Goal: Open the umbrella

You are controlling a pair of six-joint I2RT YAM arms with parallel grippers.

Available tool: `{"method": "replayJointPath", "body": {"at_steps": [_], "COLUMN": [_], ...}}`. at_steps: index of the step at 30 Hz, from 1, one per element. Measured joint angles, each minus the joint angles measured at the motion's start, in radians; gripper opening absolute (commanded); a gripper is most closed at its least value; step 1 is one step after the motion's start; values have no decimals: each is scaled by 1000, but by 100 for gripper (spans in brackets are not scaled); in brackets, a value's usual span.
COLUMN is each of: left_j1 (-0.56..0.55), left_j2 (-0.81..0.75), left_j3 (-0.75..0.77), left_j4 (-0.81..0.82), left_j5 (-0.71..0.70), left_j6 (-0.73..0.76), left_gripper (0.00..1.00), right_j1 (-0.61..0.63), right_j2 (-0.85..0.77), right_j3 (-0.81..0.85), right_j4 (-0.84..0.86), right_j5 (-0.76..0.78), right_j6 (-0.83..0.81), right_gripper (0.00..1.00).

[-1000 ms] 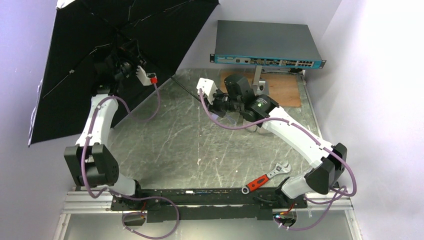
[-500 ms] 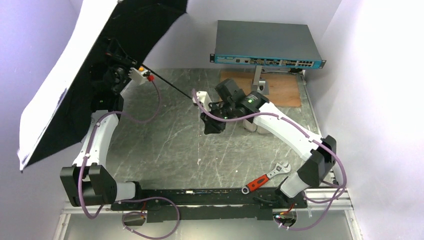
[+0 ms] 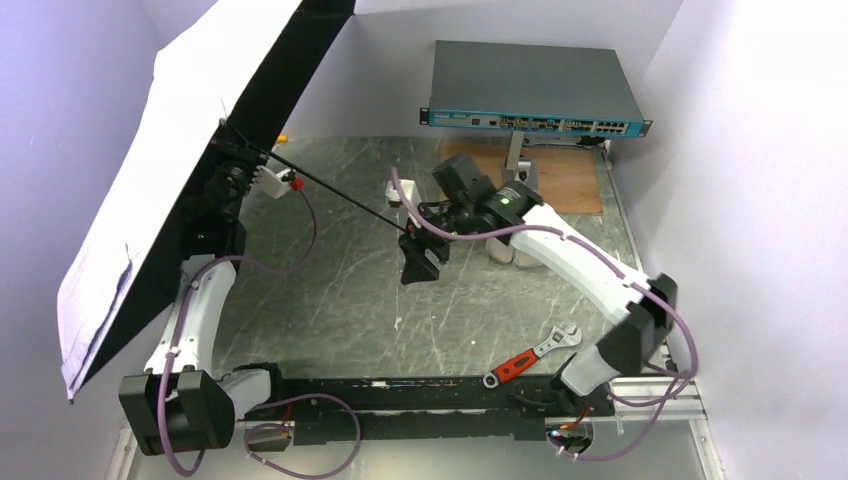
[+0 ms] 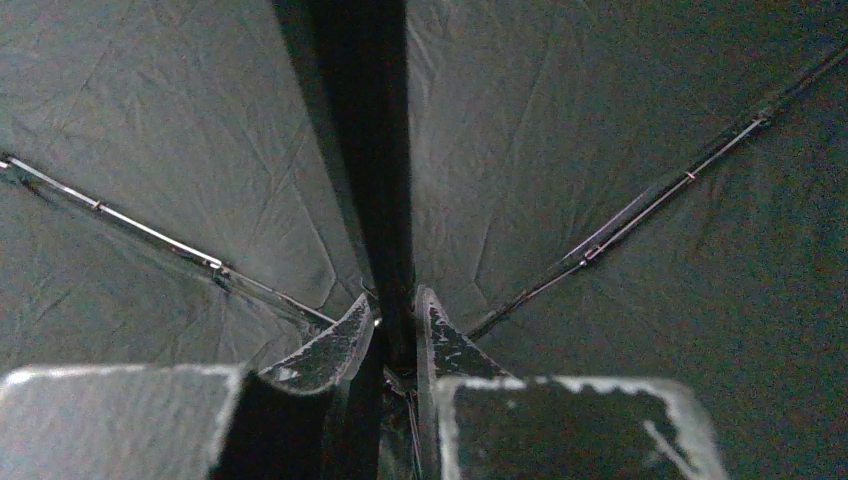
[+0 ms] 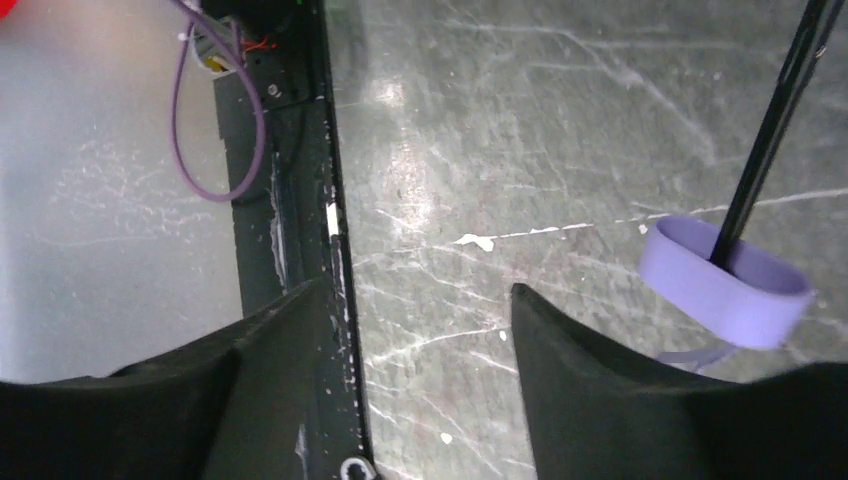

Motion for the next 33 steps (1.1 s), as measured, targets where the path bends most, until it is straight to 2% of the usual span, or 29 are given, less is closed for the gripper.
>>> {"method": "replayJointPath", "body": {"at_steps": [3,6,8,10,15,17,19,20,21,23,24,29,32,33], "left_j1": [0,-3,-7,-10,-11,-11,-11,-11,-11,-11,-11,-13,-15,-15], "left_j2": [-8,-24,-39,-52,-58,-61,-67,-71,-75,-84,-89,-138,-193,-214], "left_j3": [-45,-94,-105,-106,-106,-106,-106,-106,-106,-106,-106,-98,-31,3], "left_j4": [-5,-2,0,-3,-13,-23,-30,-35,-40,-52,-58,-130,-314,-389], "left_j5": [0,6,13,19,23,25,25,25,25,25,25,34,94,126], "left_j6": [0,1,1,1,0,1,0,1,1,0,0,-1,-52,-80], "left_gripper": [4,5,6,6,7,7,7,8,10,20,26,62,76,78], "right_j1": [0,0,0,0,2,5,9,12,16,26,28,35,38,39], "right_j2": [-114,-213,-220,-166,111,197,249,270,285,306,308,307,293,291], "right_j3": [-49,-95,-89,-45,126,138,138,138,140,148,150,133,71,51], "right_j4": [19,92,150,178,239,252,252,253,252,260,265,357,466,498], "right_j5": [-7,11,30,57,124,149,162,161,160,145,134,74,56,53], "right_j6": [-1,26,35,38,41,39,32,30,27,31,32,113,170,186], "right_gripper": [92,94,95,99,99,90,73,60,42,9,0,0,0,0]}}
